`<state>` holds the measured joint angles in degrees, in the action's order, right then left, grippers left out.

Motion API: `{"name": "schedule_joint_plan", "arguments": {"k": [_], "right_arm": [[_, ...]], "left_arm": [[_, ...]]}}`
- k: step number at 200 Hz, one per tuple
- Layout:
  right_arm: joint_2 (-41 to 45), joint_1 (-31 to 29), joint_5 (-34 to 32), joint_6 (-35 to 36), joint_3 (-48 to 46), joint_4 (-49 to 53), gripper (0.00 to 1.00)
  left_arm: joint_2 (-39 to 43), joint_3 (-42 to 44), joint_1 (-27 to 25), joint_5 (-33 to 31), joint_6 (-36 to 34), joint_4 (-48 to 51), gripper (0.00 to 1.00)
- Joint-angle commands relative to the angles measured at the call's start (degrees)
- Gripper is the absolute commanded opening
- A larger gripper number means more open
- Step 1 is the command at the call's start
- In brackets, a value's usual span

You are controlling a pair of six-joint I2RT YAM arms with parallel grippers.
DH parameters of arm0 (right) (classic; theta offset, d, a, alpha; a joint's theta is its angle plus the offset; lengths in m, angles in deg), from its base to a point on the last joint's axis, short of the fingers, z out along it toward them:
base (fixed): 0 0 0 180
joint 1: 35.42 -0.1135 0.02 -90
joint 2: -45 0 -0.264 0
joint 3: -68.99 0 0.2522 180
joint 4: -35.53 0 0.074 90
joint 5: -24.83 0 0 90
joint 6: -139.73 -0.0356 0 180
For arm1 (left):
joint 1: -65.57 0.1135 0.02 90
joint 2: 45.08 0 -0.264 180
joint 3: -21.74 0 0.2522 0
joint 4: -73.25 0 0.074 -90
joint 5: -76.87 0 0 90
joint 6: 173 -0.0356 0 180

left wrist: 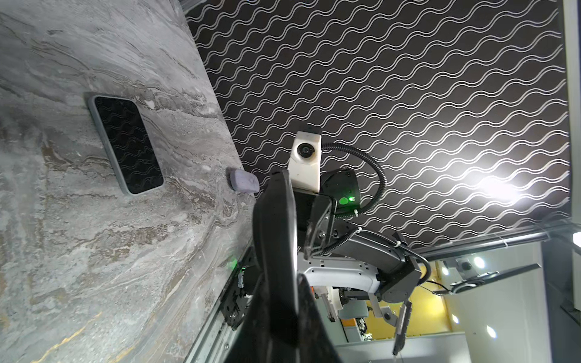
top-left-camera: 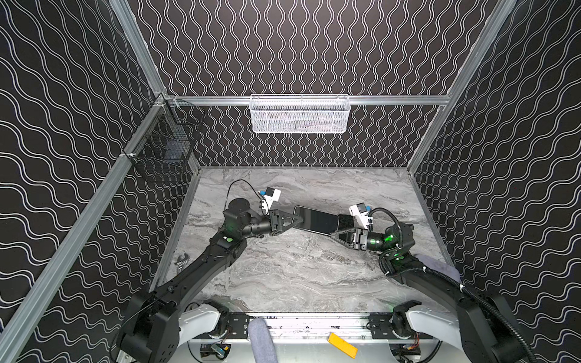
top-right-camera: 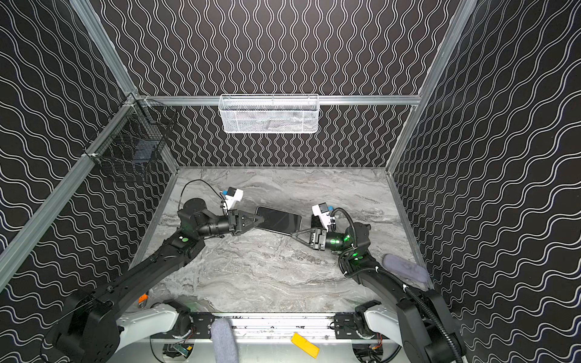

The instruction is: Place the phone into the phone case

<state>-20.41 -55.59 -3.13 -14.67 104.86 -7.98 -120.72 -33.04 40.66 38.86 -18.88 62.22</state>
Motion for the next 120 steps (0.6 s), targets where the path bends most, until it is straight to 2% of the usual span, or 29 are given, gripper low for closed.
{"name": "schedule_joint_plan", "arguments": {"k": [1, 40, 83, 97, 109, 120], "right_arm": [[0.91, -0.10, 0.02, -0.43, 0.34, -4.59, 0.33], [1.89, -0.05, -0.30, 1.67, 1.07, -1.09, 0.21], [0.84, -0.01, -0.21, 1.25, 1.62, -2.26, 0.14], [0.41, -0.01, -0.08, 0.77, 1.70, -3.24, 0.09], [0.17, -0.04, -0.17, 0.67, 1.78, -3.44, 0.00], [0.14, -0.09, -0.49, 1.16, 1.80, -2.85, 0.00]], "left_arm": [[-0.65, -0.43, 0.03, -0.46, -0.14, -2.56, 0.00], [-1.24, -0.62, 0.03, -0.35, -0.57, -2.31, 0.00], [-1.42, -0.48, 0.06, -0.21, -1.03, -2.01, 0.00], [-1.45, -0.38, 0.07, -0.09, -0.84, -2.34, 0.00], [-1.53, -0.21, 0.04, 0.18, -0.85, -2.62, 0.00], [-1.57, -0.19, 0.08, 0.23, -0.84, -2.78, 0.00]]}}
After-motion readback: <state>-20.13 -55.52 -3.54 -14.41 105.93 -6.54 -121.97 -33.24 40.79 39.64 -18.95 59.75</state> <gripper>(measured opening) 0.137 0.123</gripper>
